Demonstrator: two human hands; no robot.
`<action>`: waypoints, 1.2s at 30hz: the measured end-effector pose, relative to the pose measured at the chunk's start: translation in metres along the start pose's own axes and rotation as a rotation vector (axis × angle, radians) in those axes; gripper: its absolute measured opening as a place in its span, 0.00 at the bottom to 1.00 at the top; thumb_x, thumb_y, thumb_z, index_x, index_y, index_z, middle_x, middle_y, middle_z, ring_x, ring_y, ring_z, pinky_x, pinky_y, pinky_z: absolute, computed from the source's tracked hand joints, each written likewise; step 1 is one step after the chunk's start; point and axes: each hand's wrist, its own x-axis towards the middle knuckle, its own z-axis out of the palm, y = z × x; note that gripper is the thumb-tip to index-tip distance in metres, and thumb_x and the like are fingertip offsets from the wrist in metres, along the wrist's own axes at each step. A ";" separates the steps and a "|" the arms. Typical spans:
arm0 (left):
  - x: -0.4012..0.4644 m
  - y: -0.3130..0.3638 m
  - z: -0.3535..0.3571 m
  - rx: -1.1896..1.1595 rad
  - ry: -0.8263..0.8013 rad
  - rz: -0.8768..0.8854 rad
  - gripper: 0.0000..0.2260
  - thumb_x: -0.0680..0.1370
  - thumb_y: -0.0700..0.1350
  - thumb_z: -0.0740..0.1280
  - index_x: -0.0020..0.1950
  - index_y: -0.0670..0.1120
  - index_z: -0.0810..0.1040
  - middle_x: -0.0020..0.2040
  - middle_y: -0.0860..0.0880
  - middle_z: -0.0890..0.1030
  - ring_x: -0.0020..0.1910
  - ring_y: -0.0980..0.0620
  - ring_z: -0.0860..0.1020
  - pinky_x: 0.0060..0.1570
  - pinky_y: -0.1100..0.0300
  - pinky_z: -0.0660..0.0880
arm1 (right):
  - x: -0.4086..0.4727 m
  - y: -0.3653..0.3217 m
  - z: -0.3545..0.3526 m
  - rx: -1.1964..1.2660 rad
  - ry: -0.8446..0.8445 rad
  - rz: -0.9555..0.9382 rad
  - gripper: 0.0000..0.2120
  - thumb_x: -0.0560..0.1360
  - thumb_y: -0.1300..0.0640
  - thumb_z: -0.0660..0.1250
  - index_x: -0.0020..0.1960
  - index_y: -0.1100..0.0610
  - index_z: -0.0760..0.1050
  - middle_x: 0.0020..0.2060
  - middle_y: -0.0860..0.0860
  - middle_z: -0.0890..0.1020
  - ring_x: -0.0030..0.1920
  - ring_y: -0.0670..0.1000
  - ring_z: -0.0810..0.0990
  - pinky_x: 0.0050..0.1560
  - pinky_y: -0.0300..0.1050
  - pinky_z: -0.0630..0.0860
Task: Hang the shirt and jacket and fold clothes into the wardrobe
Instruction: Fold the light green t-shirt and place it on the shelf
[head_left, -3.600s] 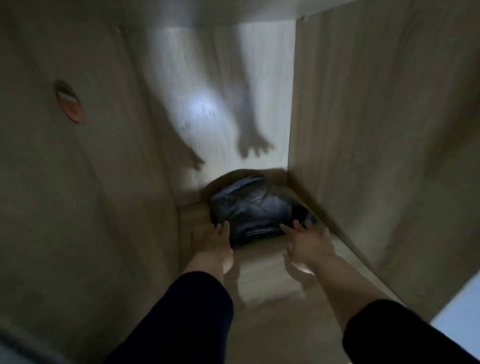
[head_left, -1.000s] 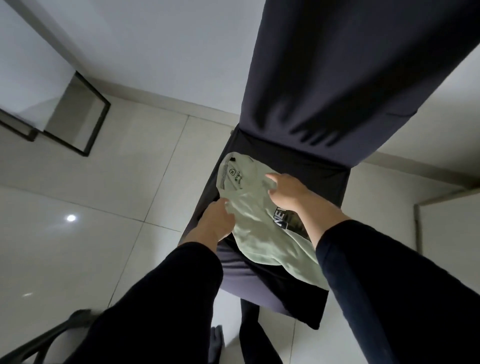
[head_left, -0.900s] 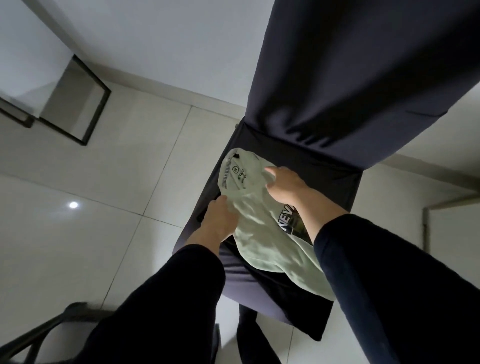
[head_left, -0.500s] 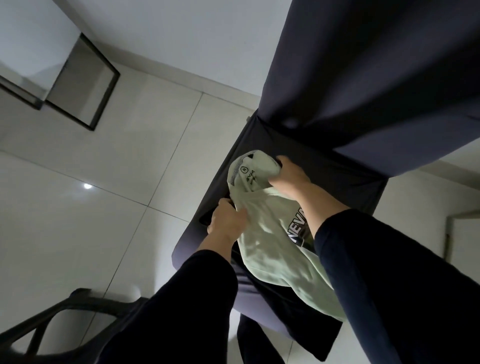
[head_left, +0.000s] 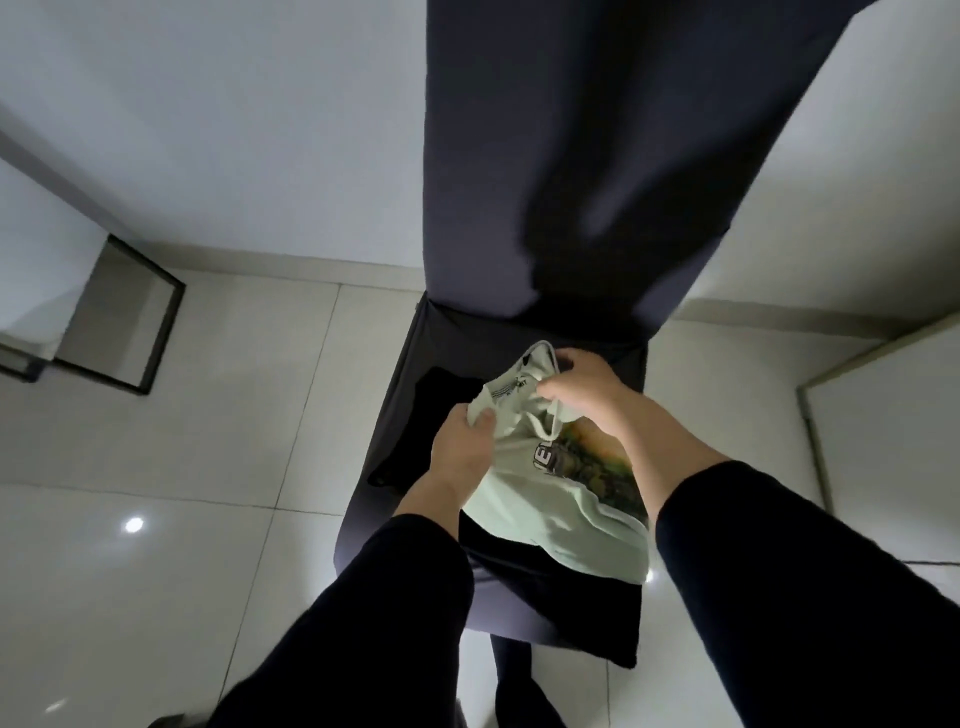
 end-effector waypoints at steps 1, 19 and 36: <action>-0.011 0.006 0.002 0.022 -0.030 0.038 0.09 0.81 0.48 0.58 0.56 0.45 0.74 0.45 0.50 0.77 0.42 0.53 0.75 0.41 0.59 0.70 | -0.015 0.003 -0.010 0.009 -0.003 0.018 0.09 0.70 0.66 0.66 0.47 0.55 0.77 0.40 0.53 0.77 0.37 0.50 0.76 0.33 0.39 0.71; -0.206 0.165 0.087 0.319 -0.300 0.675 0.08 0.79 0.49 0.61 0.52 0.47 0.77 0.45 0.49 0.79 0.44 0.51 0.76 0.39 0.60 0.70 | -0.288 0.070 -0.202 0.538 0.621 -0.098 0.16 0.72 0.71 0.57 0.53 0.55 0.74 0.49 0.58 0.81 0.47 0.55 0.77 0.47 0.45 0.74; -0.344 0.304 0.140 0.422 -0.069 1.176 0.06 0.71 0.48 0.73 0.46 0.53 0.79 0.47 0.52 0.78 0.47 0.51 0.75 0.37 0.61 0.65 | -0.469 0.108 -0.358 -0.468 0.837 -0.042 0.04 0.71 0.62 0.68 0.39 0.58 0.74 0.37 0.53 0.77 0.41 0.53 0.74 0.38 0.43 0.66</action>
